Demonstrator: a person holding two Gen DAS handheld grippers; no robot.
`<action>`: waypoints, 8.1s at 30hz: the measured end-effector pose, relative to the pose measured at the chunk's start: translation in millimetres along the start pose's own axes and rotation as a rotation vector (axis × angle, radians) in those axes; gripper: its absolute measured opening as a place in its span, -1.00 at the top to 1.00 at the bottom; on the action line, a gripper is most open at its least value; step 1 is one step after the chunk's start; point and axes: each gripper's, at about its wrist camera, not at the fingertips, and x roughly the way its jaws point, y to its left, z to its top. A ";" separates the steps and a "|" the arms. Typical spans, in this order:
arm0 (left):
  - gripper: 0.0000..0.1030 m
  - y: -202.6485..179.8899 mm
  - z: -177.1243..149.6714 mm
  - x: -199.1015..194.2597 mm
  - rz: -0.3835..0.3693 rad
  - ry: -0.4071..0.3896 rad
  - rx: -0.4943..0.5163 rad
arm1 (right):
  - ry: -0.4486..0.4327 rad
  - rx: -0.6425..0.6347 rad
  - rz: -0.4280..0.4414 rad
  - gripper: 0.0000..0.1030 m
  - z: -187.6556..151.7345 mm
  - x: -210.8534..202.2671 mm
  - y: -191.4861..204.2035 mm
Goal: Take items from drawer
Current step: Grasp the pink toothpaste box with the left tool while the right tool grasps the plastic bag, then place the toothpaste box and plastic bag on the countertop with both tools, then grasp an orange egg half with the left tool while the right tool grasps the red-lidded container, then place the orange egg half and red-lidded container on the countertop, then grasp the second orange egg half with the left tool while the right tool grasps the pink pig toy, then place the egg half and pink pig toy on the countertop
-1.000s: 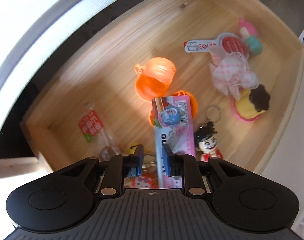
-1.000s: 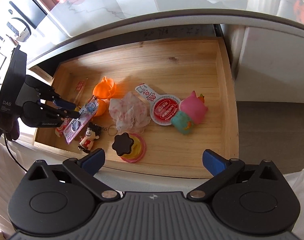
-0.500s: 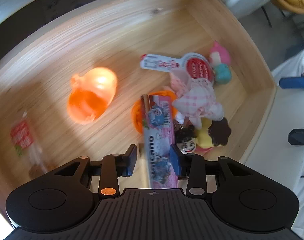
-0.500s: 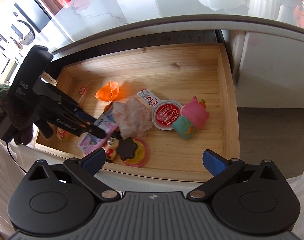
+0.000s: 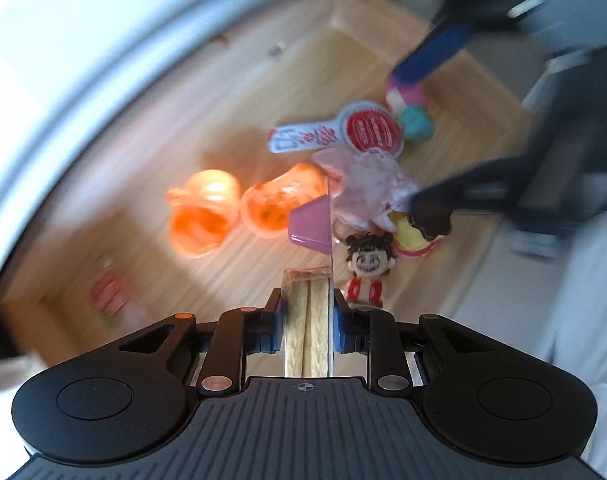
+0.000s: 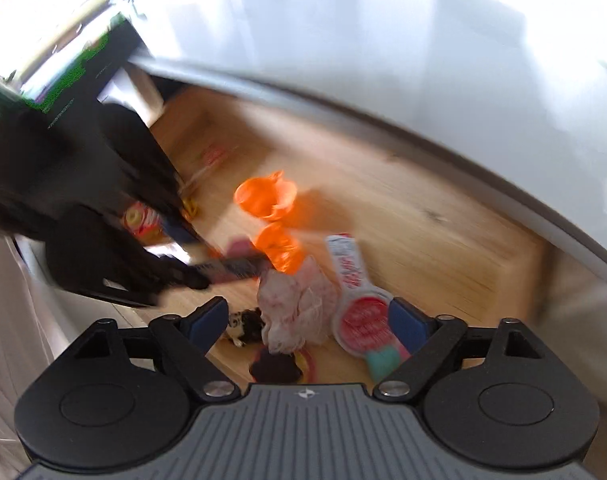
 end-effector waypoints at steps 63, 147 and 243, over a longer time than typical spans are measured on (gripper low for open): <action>0.39 -28.9 9.3 5.5 0.219 -0.216 0.254 | -0.465 0.440 -0.106 -0.09 -78.3 -92.0 -101.0; 0.83 -11.4 -20.7 -42.7 0.019 -0.417 -0.085 | 0.119 -0.235 -0.139 -0.19 -4.3 6.3 15.9; 0.65 -1.3 17.0 37.4 0.029 -0.181 0.141 | 0.224 0.003 -0.051 0.36 -11.7 44.5 -45.1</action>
